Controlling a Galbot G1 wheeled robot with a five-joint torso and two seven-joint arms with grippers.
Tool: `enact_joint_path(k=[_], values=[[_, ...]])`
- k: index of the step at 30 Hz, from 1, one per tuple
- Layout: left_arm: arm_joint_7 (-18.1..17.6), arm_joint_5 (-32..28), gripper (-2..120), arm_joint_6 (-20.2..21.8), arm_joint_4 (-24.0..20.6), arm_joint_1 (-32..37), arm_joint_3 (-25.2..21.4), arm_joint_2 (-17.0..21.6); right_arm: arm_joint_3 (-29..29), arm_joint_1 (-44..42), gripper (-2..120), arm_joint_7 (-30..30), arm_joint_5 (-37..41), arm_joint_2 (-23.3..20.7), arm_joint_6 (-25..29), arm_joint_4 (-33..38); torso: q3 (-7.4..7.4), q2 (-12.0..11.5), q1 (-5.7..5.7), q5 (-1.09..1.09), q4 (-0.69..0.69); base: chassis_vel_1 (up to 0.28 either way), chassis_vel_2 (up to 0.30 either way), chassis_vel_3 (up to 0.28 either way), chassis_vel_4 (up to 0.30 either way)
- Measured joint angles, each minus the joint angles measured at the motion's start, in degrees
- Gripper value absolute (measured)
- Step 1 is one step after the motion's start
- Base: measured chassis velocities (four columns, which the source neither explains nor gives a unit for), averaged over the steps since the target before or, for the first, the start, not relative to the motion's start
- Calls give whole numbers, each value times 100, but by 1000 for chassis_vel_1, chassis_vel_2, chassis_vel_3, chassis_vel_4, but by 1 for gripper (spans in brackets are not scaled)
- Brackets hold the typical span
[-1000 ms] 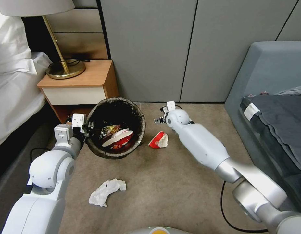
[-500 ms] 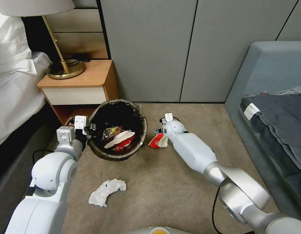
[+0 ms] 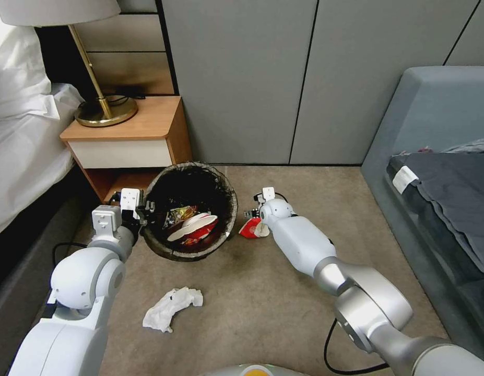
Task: Pick up the trash bin, then pick up the garbage from the floor and place it into the trash bin.
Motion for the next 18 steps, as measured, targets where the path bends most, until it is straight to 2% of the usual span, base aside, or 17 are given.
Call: enact_joint_path(k=[7, 18], values=[[2, 63, 0, 0, -49, 58, 27, -39, 113, 16, 100, -101, -78, -8, 120, -330, 0, 0, 0, 0, 1, 0, 0, 0, 0], [11, 121, 0, 0, -95, 101, 35, -79, 133, -129, 100, -178, -169, -13, 175, -393, 0, 0, 0, 0, 1, 0, 0, 0, 0]])
